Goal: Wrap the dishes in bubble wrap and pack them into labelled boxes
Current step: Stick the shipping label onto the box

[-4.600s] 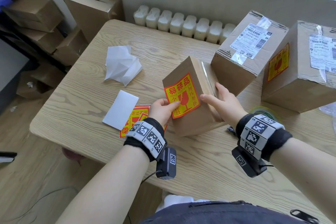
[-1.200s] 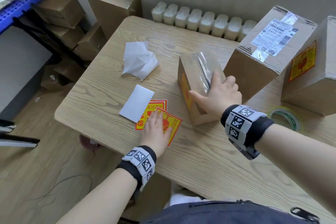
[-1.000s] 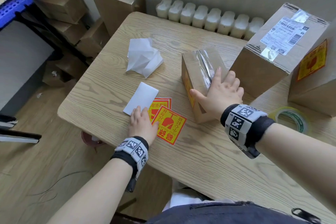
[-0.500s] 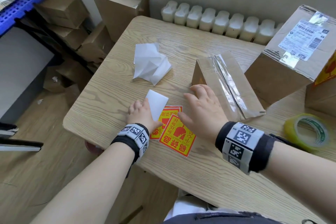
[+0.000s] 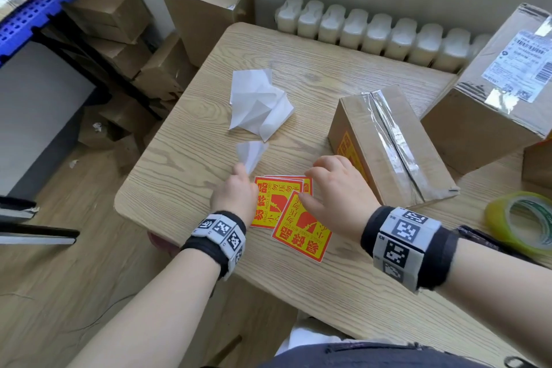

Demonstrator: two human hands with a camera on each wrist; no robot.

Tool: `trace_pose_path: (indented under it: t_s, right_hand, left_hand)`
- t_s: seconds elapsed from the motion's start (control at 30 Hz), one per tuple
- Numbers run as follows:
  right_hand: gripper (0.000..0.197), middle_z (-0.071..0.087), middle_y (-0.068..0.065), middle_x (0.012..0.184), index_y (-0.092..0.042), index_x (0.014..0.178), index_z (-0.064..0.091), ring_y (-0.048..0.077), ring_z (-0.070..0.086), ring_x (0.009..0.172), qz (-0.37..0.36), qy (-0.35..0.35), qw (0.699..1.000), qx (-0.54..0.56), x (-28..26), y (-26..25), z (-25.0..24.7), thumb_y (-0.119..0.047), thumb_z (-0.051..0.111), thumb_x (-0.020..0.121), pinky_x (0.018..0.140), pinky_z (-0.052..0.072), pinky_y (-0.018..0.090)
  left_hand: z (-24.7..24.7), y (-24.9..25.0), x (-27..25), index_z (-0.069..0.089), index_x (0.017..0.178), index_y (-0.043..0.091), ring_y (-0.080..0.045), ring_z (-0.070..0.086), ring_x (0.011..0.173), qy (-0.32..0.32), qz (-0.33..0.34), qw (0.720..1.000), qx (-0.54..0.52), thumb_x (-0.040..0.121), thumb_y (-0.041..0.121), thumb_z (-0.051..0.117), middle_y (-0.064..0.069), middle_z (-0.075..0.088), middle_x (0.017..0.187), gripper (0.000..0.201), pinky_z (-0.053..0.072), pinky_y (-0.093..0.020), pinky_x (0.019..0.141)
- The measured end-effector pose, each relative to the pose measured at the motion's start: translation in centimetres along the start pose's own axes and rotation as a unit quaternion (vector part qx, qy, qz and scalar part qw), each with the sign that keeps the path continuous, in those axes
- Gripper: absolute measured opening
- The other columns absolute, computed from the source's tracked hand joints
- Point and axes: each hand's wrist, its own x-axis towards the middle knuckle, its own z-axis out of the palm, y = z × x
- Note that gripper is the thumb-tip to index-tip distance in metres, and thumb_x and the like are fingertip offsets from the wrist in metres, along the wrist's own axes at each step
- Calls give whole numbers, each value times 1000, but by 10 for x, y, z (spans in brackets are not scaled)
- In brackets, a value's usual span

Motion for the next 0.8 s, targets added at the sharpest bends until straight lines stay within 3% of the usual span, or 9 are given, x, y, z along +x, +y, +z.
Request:
trace_pose_path:
  t_s: [0.13, 0.27, 0.37, 0.43, 0.5, 0.57, 0.63, 0.73, 0.8]
  right_hand:
    - [44, 47, 0, 132, -18, 127, 56, 19, 36, 125, -1, -8, 1000, 5, -2, -1, 2, -44, 46, 93, 106, 30, 30]
    - [43, 49, 0, 129, -19, 129, 54, 18, 39, 123, 3, -14, 999, 40, -4, 0, 1, -41, 47, 93, 103, 36, 31]
    - [43, 48, 0, 131, -18, 130, 52, 17, 39, 125, -6, 11, 996, 89, -3, 0, -2, -38, 52, 92, 104, 36, 30]
    - [51, 41, 1, 140, -18, 136, 46, 17, 33, 132, -25, 38, 992, 122, -2, -3, -4, -36, 58, 89, 108, 29, 28]
    - [65, 30, 2, 149, -18, 141, 39, 18, 23, 139, -43, 47, 990, 126, -2, -5, -7, -39, 64, 85, 111, 22, 27]
    - [77, 21, 3, 153, -18, 145, 32, 19, 16, 142, -45, 33, 992, 116, -4, -6, -10, -42, 69, 81, 113, 19, 28]
    - [79, 29, 4, 150, -17, 144, 33, 18, 22, 139, -46, 23, 992, 119, -8, -6, -13, -42, 71, 79, 110, 21, 26]
    - [71, 43, 1, 142, -16, 141, 40, 16, 38, 131, -48, 36, 987, 147, -12, -2, -17, -39, 69, 81, 104, 28, 25]
    - [63, 51, 0, 137, -18, 139, 44, 16, 45, 126, -42, 45, 984, 168, -13, 3, -17, -38, 66, 84, 100, 33, 25]
  left_hand:
    - [-14, -17, 4, 42, 128, 5, -39, 57, 99, 16, -76, 988, -137, 93, 3, 38, -22, 55, 117, 35, 40, -37, 72]
    - [-25, -26, 4, 54, 124, 7, -32, 55, 108, 33, -106, 943, -314, 90, 0, 45, -13, 60, 118, 36, 41, -30, 84]
    - [-38, -7, -13, 54, 116, 9, -26, 63, 97, -50, -105, 837, -535, 93, -2, 45, -11, 64, 113, 28, 51, -39, 84]
    - [-49, 9, -27, 53, 118, 7, -20, 64, 86, -122, -92, 760, -632, 97, -2, 38, -12, 64, 108, 26, 55, -36, 74]
    - [-55, 20, -36, 56, 117, 6, -17, 67, 78, -173, -61, 712, -678, 100, 2, 35, -10, 68, 99, 27, 56, -30, 64]
    - [-59, 27, -43, 60, 112, 8, -14, 68, 73, -214, -41, 672, -707, 101, 7, 35, -7, 71, 90, 27, 56, -25, 57]
    - [-62, 32, -48, 60, 115, 5, -15, 67, 74, -245, -28, 634, -733, 99, 11, 40, -10, 70, 93, 26, 53, -23, 54]
    - [-64, 34, -54, 53, 126, -2, -17, 66, 85, -278, 25, 613, -739, 88, 4, 58, -16, 65, 105, 39, 56, -22, 67]
    - [-67, 33, -56, 51, 128, -3, -18, 66, 91, -300, 58, 604, -736, 83, -4, 57, -16, 65, 107, 46, 56, -24, 77]
